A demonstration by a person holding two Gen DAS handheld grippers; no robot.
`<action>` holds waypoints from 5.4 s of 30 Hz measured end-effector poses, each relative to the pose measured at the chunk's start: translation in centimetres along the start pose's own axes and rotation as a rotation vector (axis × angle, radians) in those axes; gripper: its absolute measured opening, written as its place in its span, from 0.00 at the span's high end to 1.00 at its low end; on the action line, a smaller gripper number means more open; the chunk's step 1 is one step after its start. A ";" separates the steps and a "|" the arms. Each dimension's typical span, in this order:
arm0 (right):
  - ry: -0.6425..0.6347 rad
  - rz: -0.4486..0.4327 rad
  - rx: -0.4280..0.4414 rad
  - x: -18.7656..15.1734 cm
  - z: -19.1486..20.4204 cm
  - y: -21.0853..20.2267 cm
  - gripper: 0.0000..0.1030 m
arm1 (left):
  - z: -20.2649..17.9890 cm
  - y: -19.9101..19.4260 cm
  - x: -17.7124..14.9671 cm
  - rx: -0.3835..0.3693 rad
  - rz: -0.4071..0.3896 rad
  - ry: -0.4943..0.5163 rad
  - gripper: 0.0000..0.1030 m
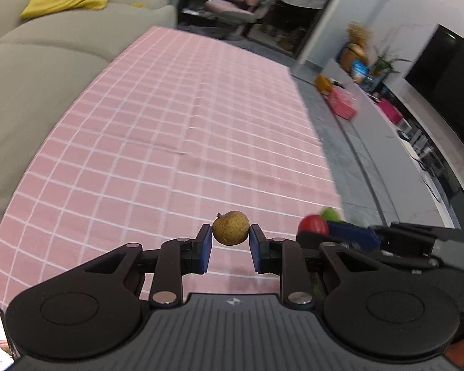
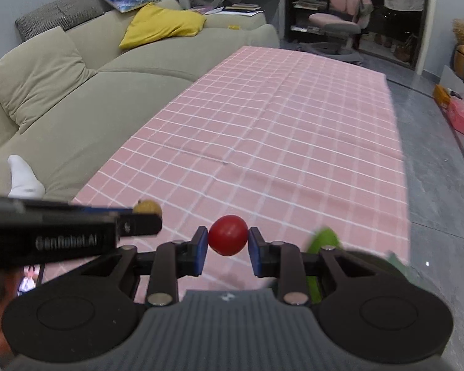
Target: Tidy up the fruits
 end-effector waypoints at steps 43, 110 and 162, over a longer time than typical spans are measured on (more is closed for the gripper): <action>-0.043 0.227 -0.073 -12.8 -10.7 -2.6 0.76 | -15.7 6.0 -9.2 -0.182 0.349 0.372 0.72; 0.118 -0.214 -0.289 -13.1 0.1 -12.5 0.06 | -5.4 -8.2 -9.9 0.213 -0.176 0.311 0.21; 0.095 -0.185 -0.283 -13.7 0.4 -12.4 0.06 | -4.4 -8.8 -9.7 0.241 -0.153 0.282 0.21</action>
Point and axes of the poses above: each gripper's, at about its wrist camera, not at the fingertips, and y roughly the way its jaws point, z to its left, x to its top, the point moved 7 cm from there along y, roughly the way its jaws point, and after that the axes turned 9 degrees about x, right-handed, at the moved point
